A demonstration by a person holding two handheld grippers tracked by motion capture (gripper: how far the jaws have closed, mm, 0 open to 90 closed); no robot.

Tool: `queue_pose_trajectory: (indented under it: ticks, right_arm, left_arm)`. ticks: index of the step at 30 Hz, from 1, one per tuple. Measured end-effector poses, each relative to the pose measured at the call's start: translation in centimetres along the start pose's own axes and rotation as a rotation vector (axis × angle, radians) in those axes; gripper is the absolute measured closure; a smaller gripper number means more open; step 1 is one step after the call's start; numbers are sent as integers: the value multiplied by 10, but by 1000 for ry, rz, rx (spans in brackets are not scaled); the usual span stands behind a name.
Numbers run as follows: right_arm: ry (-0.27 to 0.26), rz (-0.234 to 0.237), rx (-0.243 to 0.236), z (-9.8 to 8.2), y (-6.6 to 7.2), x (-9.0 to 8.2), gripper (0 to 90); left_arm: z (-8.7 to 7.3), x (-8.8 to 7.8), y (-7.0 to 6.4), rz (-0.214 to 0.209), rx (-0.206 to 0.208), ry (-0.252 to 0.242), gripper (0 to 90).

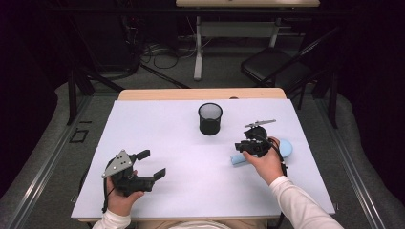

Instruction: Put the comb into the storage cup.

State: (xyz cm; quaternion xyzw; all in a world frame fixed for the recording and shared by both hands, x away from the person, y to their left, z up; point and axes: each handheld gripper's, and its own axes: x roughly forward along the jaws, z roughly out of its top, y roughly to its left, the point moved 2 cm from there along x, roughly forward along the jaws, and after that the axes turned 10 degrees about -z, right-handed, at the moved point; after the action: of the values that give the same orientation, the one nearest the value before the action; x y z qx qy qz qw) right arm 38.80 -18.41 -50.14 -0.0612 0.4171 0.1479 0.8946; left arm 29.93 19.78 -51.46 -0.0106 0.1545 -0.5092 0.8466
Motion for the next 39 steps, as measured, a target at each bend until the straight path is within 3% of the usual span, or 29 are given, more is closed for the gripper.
queue_pose_trajectory:
  ticks: [19,39]
  right_arm:
    - [89,-48,-51,8,6,28,898]
    - [173,-78,-57,2,7,56,900]
  left_arm:
    - [0,-1,1,0,-1,-1,78]
    - [0,0,1,2,-2,3,78]
